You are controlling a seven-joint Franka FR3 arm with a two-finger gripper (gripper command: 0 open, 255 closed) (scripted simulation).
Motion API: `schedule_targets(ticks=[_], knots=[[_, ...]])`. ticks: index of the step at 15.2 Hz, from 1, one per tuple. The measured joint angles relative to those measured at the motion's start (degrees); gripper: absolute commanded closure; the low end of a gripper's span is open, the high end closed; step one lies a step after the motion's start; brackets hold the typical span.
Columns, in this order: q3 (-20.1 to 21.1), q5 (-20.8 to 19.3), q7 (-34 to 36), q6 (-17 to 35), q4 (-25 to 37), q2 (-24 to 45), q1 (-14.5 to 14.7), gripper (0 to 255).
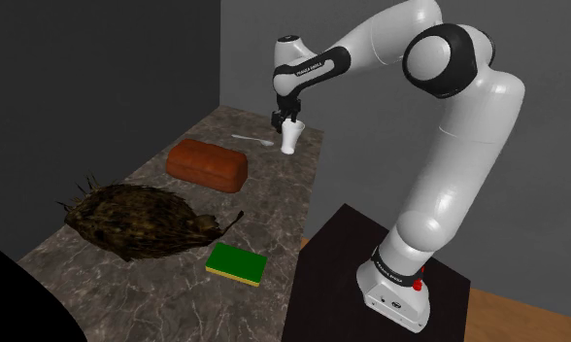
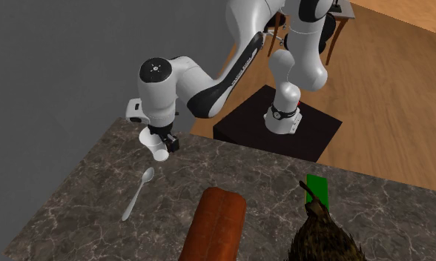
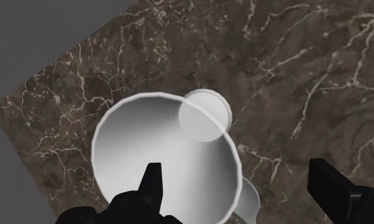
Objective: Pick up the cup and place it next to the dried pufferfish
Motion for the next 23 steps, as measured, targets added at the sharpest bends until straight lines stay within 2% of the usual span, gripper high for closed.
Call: schedule_targets(ticks=[5, 11, 12, 23], knots=[[-0.29, -0.44, 0.45, 3.32, -1.48, 1.81, -0.34, 0], [-0.37, -0.47, 0.37, 3.81, -1.58, 2.14, -0.46, 0], [-0.37, -0.47, 0.37, 3.81, -1.58, 2.14, -0.46, 255], [-0.36, -0.41, 0.27, 3.5, -1.37, 2.05, -0.46, 255]])
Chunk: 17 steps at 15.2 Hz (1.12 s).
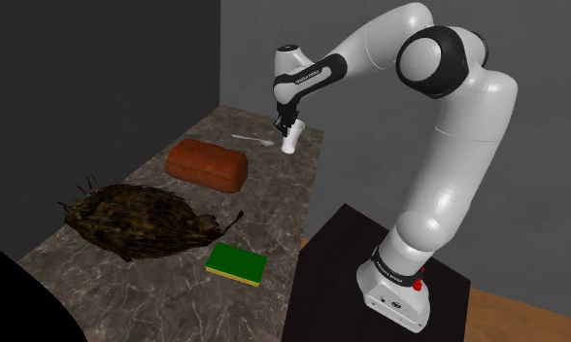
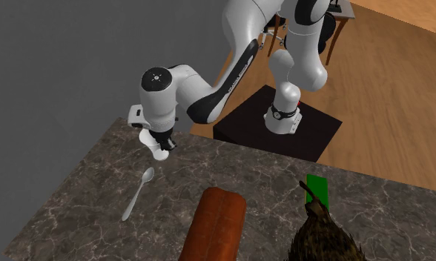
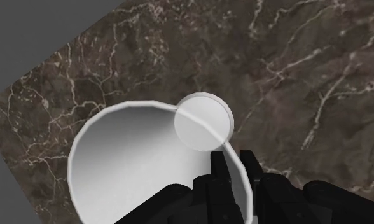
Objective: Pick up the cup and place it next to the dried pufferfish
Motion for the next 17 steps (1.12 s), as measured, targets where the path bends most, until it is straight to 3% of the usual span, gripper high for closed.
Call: schedule_targets(ticks=[17], knots=[[0.31, 1.37, -2.97, -11.15, 6.45, -5.01, 0.23, 255]])
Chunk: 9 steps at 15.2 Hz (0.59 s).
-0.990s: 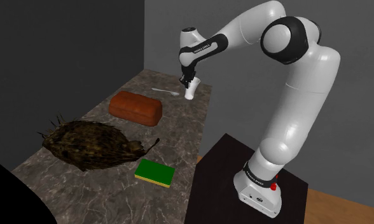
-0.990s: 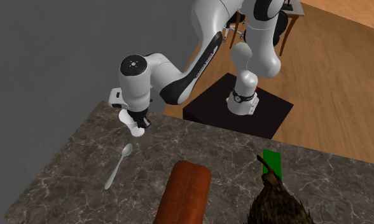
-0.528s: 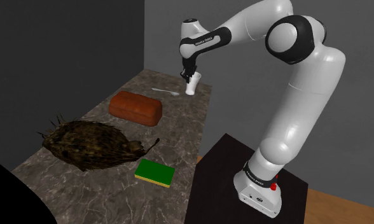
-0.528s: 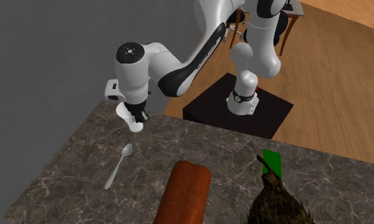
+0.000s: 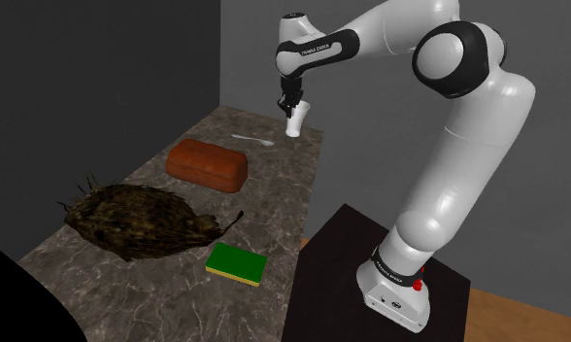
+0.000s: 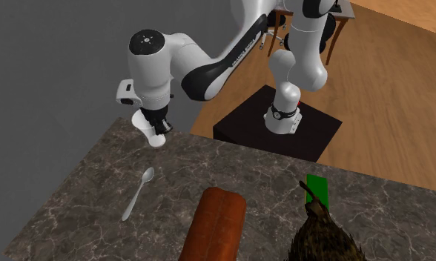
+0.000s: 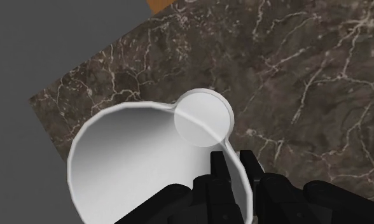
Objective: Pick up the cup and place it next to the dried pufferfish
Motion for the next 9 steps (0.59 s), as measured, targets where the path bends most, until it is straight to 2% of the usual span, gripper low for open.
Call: schedule_targets(ticks=[9], knots=[[0.17, 0.61, -1.53, -6.6, 5.38, -1.37, 0.18, 255]])
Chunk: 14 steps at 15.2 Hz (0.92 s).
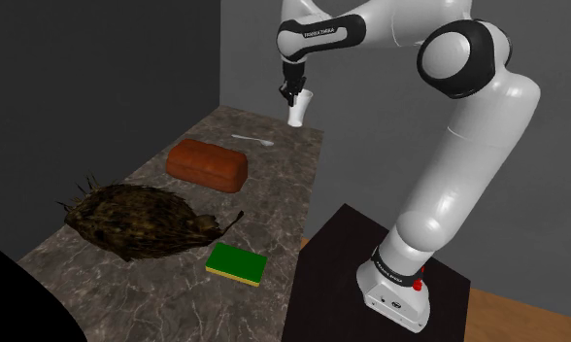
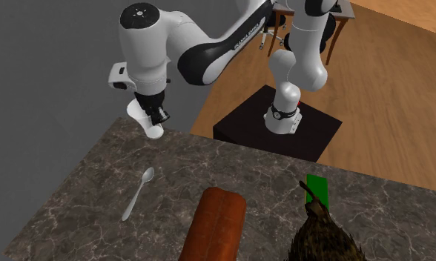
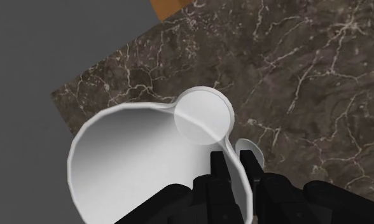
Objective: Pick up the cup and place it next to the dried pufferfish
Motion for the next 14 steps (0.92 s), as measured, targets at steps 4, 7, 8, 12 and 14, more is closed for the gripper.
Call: schedule_targets(ticks=[4, 7, 8, 12, 14], knots=[[0.06, 0.2, -0.6, -2.69, 2.55, -0.2, 0.07, 255], [0.1, 0.35, -1.12, -4.98, 4.65, -0.45, 0.12, 255], [0.1, 0.41, -1.29, -5.65, 5.41, -0.37, 0.12, 255], [0.17, 0.6, -1.9, -8.7, 8.69, -0.19, 0.21, 255], [0.19, 0.68, -2.25, -10.21, 10.31, -0.12, 0.24, 255]])
